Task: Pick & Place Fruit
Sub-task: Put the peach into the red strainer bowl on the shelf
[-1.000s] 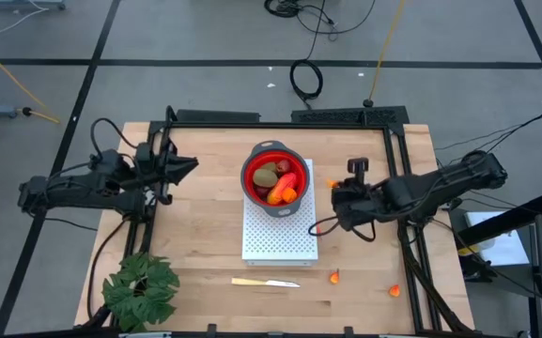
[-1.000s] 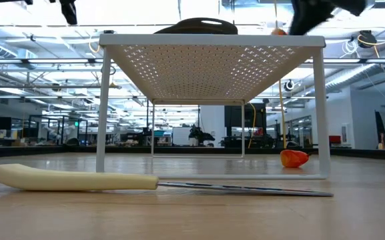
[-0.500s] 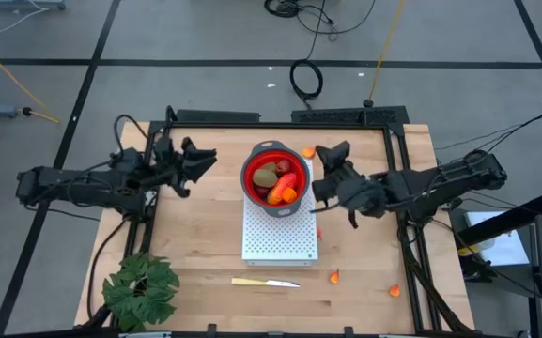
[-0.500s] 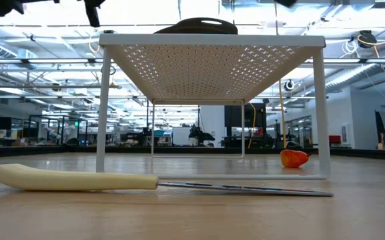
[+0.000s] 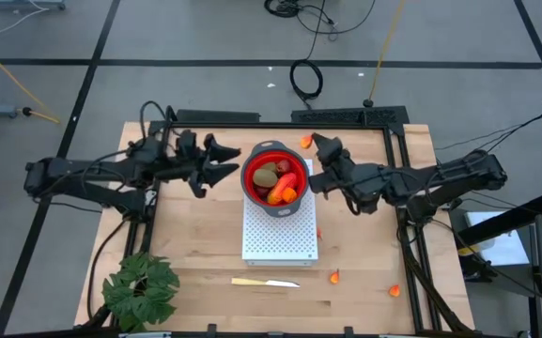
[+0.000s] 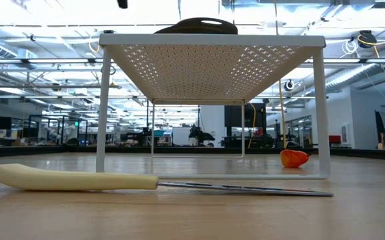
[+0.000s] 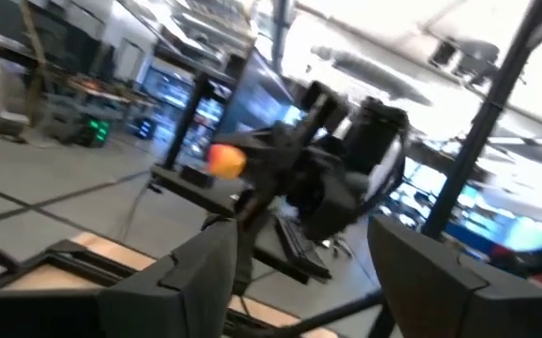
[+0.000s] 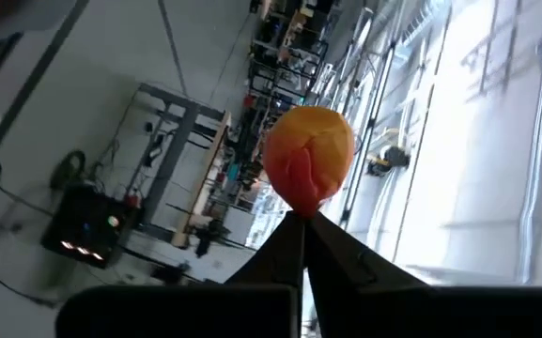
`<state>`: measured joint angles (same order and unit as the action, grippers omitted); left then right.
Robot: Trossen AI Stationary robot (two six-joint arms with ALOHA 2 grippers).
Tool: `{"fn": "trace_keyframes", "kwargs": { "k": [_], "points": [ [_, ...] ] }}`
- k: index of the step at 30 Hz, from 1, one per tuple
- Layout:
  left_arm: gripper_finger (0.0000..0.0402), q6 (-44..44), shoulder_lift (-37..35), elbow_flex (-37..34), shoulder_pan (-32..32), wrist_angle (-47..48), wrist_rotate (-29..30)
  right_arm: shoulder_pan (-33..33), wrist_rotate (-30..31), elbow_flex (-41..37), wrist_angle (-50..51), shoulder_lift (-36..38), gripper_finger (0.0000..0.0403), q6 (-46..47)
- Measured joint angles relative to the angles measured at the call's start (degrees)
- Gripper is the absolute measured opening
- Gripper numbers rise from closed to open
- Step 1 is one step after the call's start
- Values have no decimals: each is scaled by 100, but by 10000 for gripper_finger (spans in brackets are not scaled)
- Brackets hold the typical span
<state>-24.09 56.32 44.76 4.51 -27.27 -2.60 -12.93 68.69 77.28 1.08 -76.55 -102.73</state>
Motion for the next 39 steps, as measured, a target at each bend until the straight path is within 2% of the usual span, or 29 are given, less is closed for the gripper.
{"fn": "trace_keyframes", "kwargs": {
  "k": [11,17,20,28,32,39],
  "points": [
    [251,-90,1175,1517,0,1514,-698,-2,-20,-445,0,-7,0,-613],
    [251,-88,1742,2275,95,2317,-970,-45,-30,-573,2,-7,0,-642],
    [251,-66,1988,2542,195,2568,-1180,-115,-296,-573,-9,-4,0,-647],
    [251,-833,2458,2793,579,2588,-1863,-359,-911,-576,-690,-4,0,-923],
    [251,-958,2622,2947,651,2549,-2072,-369,-1026,-576,-724,-2,0,-941],
    [251,-957,2778,3098,655,2434,-2119,-367,-1048,-576,-703,-4,0,-959]
  ]
}}
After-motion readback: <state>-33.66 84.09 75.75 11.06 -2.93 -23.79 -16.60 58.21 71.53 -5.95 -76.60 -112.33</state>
